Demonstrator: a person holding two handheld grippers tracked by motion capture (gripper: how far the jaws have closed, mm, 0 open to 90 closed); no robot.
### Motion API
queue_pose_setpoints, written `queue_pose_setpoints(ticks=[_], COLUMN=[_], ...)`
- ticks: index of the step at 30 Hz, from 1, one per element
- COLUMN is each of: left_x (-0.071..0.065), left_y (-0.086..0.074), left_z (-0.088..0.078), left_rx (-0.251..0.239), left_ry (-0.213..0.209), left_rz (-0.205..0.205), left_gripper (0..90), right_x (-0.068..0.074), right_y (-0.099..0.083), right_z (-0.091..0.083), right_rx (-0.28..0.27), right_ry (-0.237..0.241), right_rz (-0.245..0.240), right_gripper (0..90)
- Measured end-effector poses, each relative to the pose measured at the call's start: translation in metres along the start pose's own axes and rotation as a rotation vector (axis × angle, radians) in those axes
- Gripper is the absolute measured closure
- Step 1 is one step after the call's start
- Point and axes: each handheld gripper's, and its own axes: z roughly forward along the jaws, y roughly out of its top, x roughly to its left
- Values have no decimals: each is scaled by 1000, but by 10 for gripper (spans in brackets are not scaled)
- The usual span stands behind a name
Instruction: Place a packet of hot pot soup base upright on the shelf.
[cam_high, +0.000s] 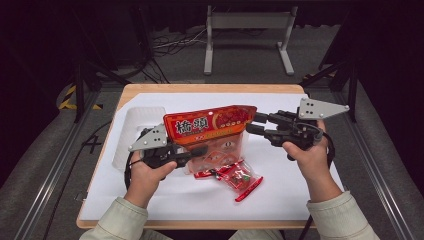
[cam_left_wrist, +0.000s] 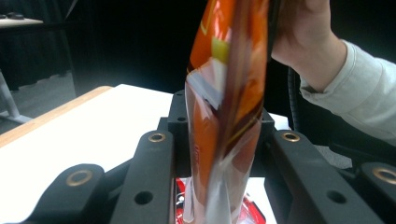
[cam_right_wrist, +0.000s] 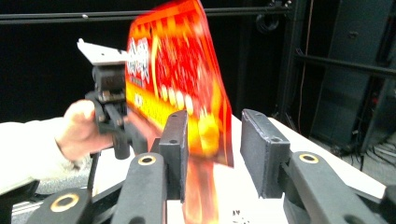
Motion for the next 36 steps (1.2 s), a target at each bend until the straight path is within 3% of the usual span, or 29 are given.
queue_pose_setpoints(ticks=[5, 9, 15, 24, 36], left_x=[4, 6, 13, 26, 38], left_y=[9, 15, 19, 29, 39], left_z=[-2, -3, -8, -14, -29], left_rx=[12, 12, 2, -20, -13], left_ry=[6, 9, 30, 33, 59], left_rz=[8, 14, -5, -1, 7], left_gripper=[713, 712, 712, 713, 713], right_x=[-5, -7, -11, -15, -18], right_y=[-16, -30, -50, -66, -79], right_z=[-13, -22, -37, -45, -54], right_rx=[31, 57, 113, 162, 187], right_ry=[-57, -147, -238, -276, -299], right_rz=[23, 17, 20, 42, 81], right_gripper=[621, 606, 607, 612, 628])
